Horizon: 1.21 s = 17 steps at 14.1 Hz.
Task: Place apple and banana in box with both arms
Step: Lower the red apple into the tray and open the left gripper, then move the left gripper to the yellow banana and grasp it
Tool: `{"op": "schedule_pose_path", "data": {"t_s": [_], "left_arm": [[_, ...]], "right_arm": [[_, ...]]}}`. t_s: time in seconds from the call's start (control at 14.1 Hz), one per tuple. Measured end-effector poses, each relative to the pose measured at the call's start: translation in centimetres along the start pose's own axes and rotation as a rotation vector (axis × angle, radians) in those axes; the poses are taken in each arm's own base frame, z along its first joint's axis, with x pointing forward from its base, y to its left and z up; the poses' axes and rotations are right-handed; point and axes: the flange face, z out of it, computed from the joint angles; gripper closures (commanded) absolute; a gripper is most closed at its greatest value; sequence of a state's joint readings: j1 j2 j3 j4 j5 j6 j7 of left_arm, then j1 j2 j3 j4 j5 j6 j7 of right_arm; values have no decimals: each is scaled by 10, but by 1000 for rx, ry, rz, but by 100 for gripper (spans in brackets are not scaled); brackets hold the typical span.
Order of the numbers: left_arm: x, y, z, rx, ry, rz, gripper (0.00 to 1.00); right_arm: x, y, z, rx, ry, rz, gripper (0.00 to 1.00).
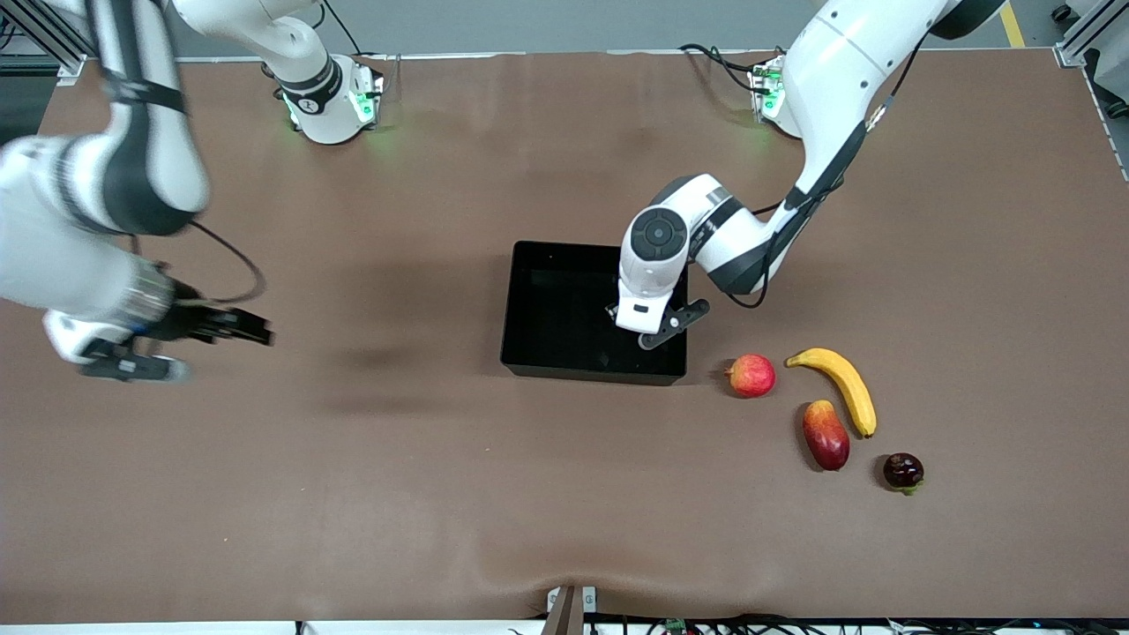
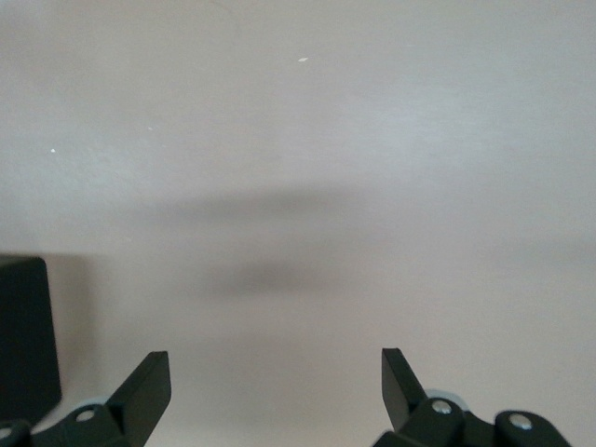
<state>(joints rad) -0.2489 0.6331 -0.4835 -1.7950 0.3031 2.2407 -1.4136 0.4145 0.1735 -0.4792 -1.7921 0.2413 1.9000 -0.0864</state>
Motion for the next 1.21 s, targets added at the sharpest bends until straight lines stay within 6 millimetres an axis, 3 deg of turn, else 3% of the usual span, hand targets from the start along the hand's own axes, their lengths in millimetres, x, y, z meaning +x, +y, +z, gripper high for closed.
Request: {"op": "schedule_pose_path", "data": {"t_s": [0.07, 0.14, 0.28, 0.43, 0.57, 0.71, 0.85, 1.07, 1.21], "left_arm": [[1, 0, 4, 4, -4, -1, 0], [2, 0, 3, 1, -3, -2, 0], [8, 6, -12, -27, 11, -8, 0], [23, 10, -51, -66, 50, -26, 0], [57, -2, -112, -74, 102, -38, 0], [110, -38, -165, -54, 142, -7, 0], [173, -88, -179, -22, 147, 32, 0], [260, -170, -151, 18, 95, 50, 0], [299, -215, -122, 21, 57, 39, 0]], "right_arm": [[-9, 17, -14, -16, -9, -12, 0], [-17, 27, -31, -44, -14, -25, 0], [-30, 24, -64, -79, -9, -57, 0], [-33, 13, -101, -83, 4, -78, 0], [-37, 1, -138, -85, 21, -85, 0], [-42, -11, -156, -84, 13, -68, 0], [-43, -17, -158, -85, 4, -55, 0], [-44, -19, -155, -88, -11, -54, 0], [-45, -10, -156, -86, -16, -37, 0]]}}
